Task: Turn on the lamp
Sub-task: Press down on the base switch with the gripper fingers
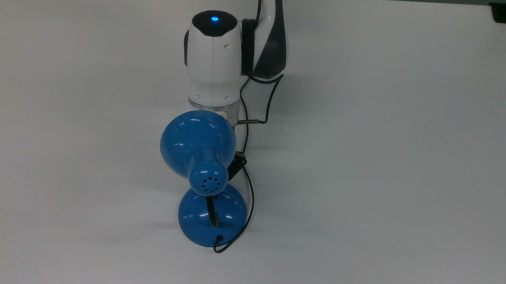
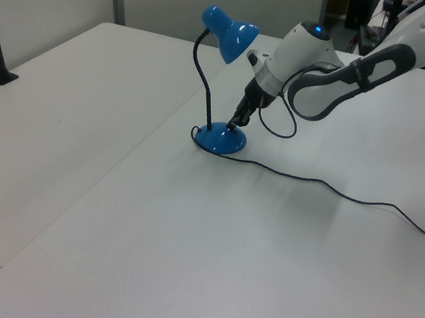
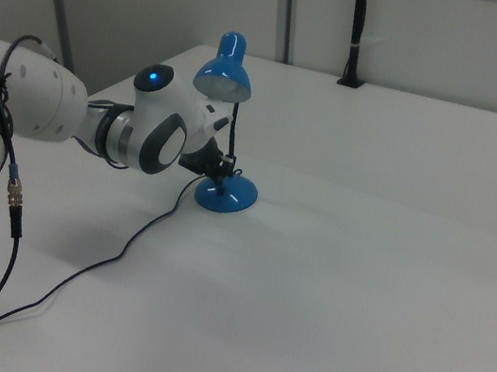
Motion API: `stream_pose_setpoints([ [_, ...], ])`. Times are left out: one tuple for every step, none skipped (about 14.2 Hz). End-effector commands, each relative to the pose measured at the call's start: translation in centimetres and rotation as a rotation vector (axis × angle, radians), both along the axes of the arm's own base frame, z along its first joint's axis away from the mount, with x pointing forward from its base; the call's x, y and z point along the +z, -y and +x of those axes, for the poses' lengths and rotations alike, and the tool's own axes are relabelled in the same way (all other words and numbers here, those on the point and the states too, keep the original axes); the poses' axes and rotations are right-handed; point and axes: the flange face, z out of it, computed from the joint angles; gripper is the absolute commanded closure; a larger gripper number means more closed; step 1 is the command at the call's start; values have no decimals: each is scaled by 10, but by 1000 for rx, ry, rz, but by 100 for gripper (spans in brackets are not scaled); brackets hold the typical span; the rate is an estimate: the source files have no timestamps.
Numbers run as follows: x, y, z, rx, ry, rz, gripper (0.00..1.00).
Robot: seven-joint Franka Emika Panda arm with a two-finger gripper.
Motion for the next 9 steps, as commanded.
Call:
stream_pose_setpoints([
  [3,-3,0,-11,19,3,100],
  [1,-1,0,-14,17,2,100],
  [-1,1,-1,-16,12,0,100],
  [0,2,-2,-17,12,-3,100],
  [-3,6,-4,-23,5,-6,100],
  [0,9,-6,-27,5,-8,100],
  [3,12,-8,-30,7,-9,100],
  [5,12,-10,-29,5,-9,100],
  [9,13,-13,-30,7,-9,100],
])
